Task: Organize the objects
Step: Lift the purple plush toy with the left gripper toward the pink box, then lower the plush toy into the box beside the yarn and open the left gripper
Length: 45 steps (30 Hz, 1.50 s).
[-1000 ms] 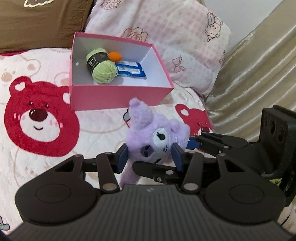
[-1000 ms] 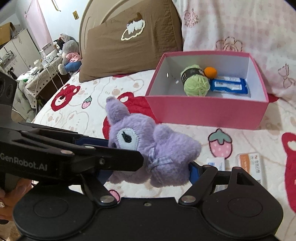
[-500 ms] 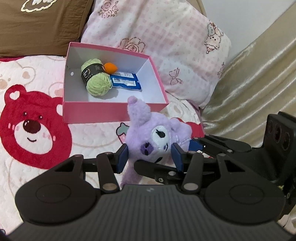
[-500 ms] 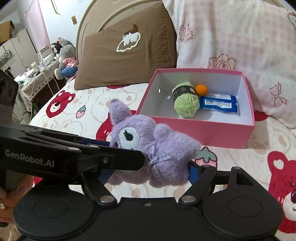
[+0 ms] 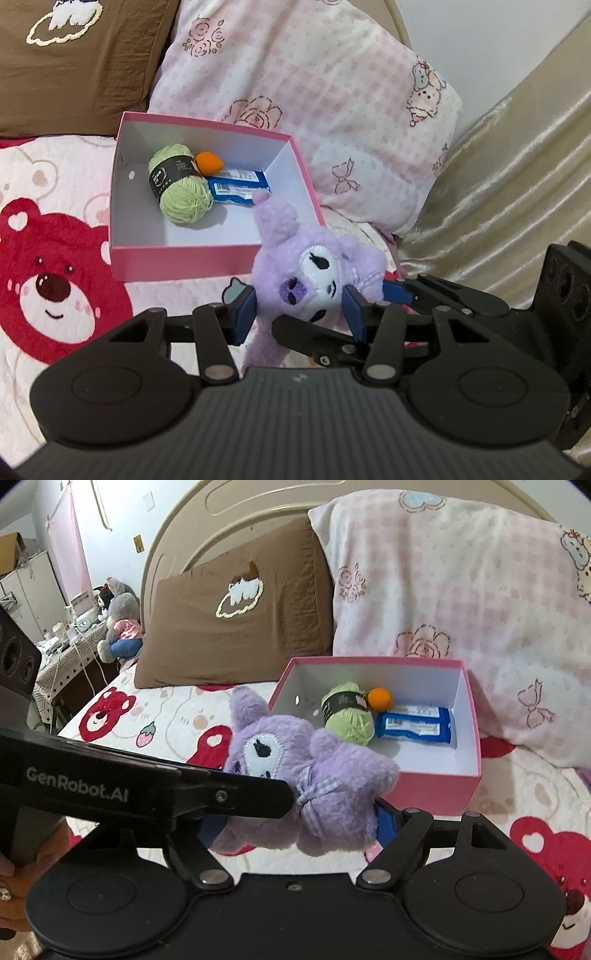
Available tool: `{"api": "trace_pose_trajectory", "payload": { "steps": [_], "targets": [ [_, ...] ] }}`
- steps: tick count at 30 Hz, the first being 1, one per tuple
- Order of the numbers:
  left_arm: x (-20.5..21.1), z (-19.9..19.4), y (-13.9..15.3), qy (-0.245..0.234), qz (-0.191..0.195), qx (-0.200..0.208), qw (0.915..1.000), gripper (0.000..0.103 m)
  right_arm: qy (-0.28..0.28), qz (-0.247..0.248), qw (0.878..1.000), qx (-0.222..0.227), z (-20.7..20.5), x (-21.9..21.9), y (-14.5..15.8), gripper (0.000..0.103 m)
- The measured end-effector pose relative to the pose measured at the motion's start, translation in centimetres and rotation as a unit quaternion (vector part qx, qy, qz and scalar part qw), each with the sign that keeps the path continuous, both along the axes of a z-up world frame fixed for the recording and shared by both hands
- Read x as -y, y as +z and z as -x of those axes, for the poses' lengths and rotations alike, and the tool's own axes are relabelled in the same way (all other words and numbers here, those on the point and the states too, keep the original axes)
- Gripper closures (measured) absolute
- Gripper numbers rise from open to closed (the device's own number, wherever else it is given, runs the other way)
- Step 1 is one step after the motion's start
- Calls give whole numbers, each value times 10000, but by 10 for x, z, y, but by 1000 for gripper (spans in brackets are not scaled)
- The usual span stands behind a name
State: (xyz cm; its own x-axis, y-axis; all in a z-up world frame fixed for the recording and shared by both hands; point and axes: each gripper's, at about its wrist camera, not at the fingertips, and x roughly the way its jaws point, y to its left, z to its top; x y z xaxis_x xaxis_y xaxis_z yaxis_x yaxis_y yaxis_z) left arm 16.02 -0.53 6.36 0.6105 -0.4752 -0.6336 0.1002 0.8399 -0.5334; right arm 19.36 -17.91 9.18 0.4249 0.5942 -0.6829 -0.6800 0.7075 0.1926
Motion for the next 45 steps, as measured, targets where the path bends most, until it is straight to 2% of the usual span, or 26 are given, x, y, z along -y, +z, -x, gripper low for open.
{"api": "trace_pose_trajectory", "payload": {
  "steps": [5,10,17,24,28,35,45],
  "targets": [
    [2,-22,0,83,78,-26,9999,55,-45,65,10000,33,-18,-2,3,21],
    [8,-47,2,79,-124,40,9999,55,-162,254,9992,263,-37,-10,3,22],
    [2,-89,-5,244,174,-32,9995,55,-39,241,9992,326,-80,-14,3,23],
    [1,-139,-43,483,328,-428,9974,55,64,360,9992,133,-129,-26,-21,24],
    [4,-160,-70,440,397,-724,9956,56,30,392,9992,-9,-150,-26,-43,24],
    [11,-179,-101,471,233,-779,9956,56,-48,522,9985,-133,-172,-31,-81,25],
    [10,-199,-128,455,187,-844,9952,57,60,816,9965,-179,-194,-40,-107,27]
  ]
}}
